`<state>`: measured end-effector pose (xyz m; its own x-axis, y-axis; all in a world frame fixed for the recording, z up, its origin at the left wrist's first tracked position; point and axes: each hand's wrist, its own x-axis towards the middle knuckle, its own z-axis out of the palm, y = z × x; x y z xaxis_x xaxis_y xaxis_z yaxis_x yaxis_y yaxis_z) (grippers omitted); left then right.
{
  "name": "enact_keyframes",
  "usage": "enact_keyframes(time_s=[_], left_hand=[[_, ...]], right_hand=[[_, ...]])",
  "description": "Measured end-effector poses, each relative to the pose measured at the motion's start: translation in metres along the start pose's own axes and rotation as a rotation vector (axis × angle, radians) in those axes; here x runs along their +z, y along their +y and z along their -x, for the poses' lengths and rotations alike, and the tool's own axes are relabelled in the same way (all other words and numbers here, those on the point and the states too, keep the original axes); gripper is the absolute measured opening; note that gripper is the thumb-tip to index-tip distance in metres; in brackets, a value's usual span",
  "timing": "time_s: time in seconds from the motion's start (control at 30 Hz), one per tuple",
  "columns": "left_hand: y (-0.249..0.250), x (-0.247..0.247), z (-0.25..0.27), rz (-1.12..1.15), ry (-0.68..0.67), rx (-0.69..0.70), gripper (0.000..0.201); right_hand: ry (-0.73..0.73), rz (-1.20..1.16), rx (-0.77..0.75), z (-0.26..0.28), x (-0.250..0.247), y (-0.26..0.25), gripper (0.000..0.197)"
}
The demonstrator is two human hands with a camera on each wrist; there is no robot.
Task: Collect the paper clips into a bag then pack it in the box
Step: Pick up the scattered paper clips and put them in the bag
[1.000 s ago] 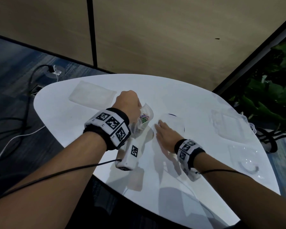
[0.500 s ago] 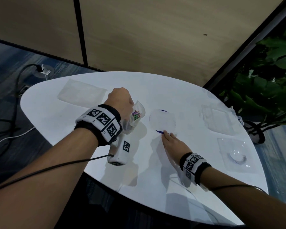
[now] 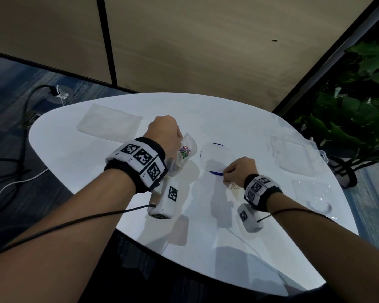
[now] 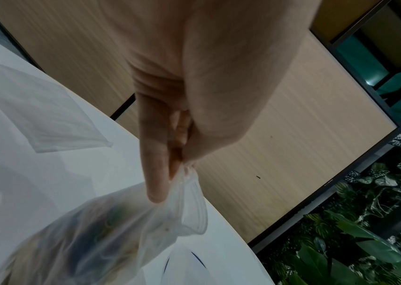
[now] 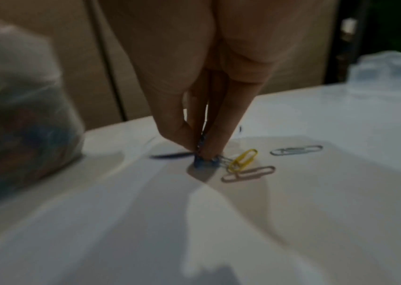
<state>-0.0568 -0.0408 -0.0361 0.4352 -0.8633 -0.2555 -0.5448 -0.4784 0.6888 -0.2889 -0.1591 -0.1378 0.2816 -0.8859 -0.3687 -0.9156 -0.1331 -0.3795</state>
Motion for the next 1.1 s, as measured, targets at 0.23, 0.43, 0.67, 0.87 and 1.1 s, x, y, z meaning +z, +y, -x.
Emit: enact_keyframes(time_s=[0.23,0.43,0.67,0.87,1.1], left_hand=[[0.003,0.007,0.001,-0.030,-0.015,0.030,0.023],[0.010,0.015,0.007,-0.032,0.019,0.046,0.021],[0.010,0.010,0.008,0.003,0.021,0.018,0.022],[0.008,0.006,0.007,0.019,-0.010,0.007,0.023],[0.007,0.010,0.005,-0.022,0.014,0.037,0.022]], right_hand=[[-0.040,-0.978,0.036,0.003,-0.045,-0.042,0.024],[-0.092,-0.855,-0.221,0.037,-0.026,-0.094,0.011],[-0.018,-0.555,-0.380,0.039,-0.028,-0.098,0.022],[0.081,0.165,-0.264,0.020,-0.052,0.004,0.021],[0.037,0.240,-0.233,0.022,-0.024,0.076,0.012]])
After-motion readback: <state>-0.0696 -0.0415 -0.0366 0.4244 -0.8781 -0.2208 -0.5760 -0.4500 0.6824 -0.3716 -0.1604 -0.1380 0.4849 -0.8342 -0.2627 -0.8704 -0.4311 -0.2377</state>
